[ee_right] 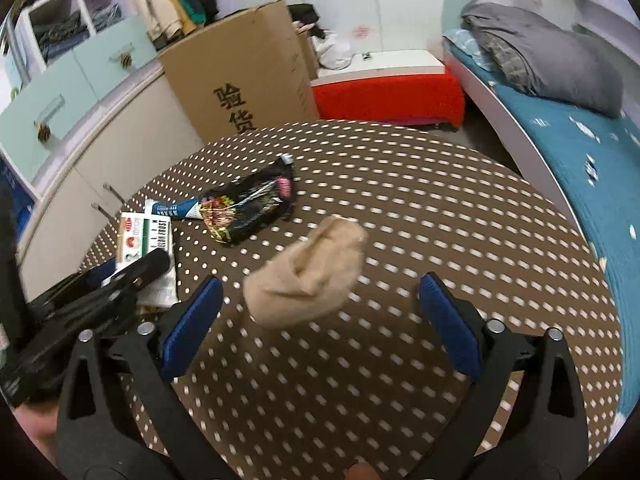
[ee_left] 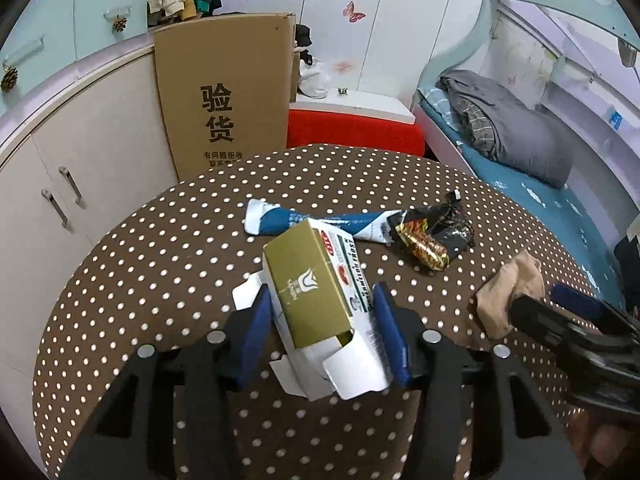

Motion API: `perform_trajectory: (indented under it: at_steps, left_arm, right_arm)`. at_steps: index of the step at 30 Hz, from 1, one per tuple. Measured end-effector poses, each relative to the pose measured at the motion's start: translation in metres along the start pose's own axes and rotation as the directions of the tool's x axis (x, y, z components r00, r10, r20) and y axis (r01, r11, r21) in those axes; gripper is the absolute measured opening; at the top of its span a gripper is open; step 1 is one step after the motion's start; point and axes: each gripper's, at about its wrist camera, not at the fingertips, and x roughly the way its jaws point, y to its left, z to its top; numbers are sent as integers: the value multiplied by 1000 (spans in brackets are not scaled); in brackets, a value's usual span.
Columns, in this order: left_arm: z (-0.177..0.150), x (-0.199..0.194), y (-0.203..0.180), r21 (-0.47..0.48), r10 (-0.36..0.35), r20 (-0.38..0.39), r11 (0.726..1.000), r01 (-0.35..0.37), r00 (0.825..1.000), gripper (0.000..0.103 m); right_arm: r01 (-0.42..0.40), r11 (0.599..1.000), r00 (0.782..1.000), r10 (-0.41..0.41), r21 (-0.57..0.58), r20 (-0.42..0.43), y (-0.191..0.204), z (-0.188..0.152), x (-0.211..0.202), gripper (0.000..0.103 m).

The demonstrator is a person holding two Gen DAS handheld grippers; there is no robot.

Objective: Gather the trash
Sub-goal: 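Grasp the olive-green box with the left tool while the right tool grasps the beige cloth, then lift the box and beige cloth off the table with both tools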

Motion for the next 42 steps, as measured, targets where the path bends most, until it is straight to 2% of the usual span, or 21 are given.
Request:
perform_trajectory:
  at_steps: [2,4,5,6,7,8,9,16,25,33,34,35,36,37,39,40,41,42]
  left_arm:
    - [-6,-7,7,-13,-6,6,1000,6,1000,50]
    - [-12,-13,13,-22,-14,5,1000,14,1000,50]
    - [-13,-15,16,-24,-17,5,1000,17,1000,50]
    - [-16,-18,20,-25,-21,5,999,21,1000,50]
    - [-19,-22,21,-25,-25,5,999,25,1000,50]
    - [-24,-26,23,-25,-27,6,999,28,1000,50]
    - [-28,-32,26,-26,-31,6,999,31,1000,50]
    - [-58,-60,21,-18,-71,2,997,71,997,50]
    - [-77,-97,-10,48,-124,25,991,122,992,50]
    - [-85,-109,-30,79,-138,28,988,136,990,50]
    - [-86,-109,-32,80,-137,25,988,134,990,50]
    - [-86,-110,-32,81,-135,25,988,133,990,50]
    - [-87,-111,-33,83,-134,25,988,131,991,50]
    - [-88,-112,-34,86,-132,27,988,129,991,50]
    - [-88,-114,-36,92,-129,27,988,126,991,50]
    - [-89,-114,-37,95,-126,27,988,123,992,50]
    - [-89,-115,-38,97,-125,27,988,122,992,50]
    - [-89,-116,-38,99,-125,27,988,122,992,50]
  right_arm:
    - [50,997,999,-50,-60,3,13,0,8,63]
    - [49,995,999,-49,-90,6,20,-1,8,54]
    - [37,995,999,-37,-93,5,22,-4,5,52]
    - [24,996,1000,-24,-90,4,22,-6,3,44]
    - [8,996,1000,-8,-85,3,21,-9,0,31]
    - [-21,997,1000,21,-76,0,19,-13,-5,25]
    - [-38,997,999,38,-67,-4,17,-20,-12,24]
    - [-68,996,998,68,-60,0,9,-55,-45,23]
    - [-91,996,995,92,-18,38,-11,-86,-95,20]
    - [-66,998,997,66,1,29,-26,-93,-101,19]
    - [-62,998,998,62,11,19,-27,-92,-97,21]
    - [-67,998,998,67,19,14,-27,-92,-95,38]
    - [-73,997,997,73,34,15,-28,-90,-92,68]
    - [-71,996,997,70,47,28,-27,-88,-90,74]
    - [-65,997,997,64,35,36,-23,-85,-85,73]
    - [-55,998,998,54,17,25,-20,-84,-79,70]
    - [-41,999,999,41,-1,16,-17,-84,-74,49]
    - [-18,1000,1000,18,-22,19,-15,-85,-70,34]
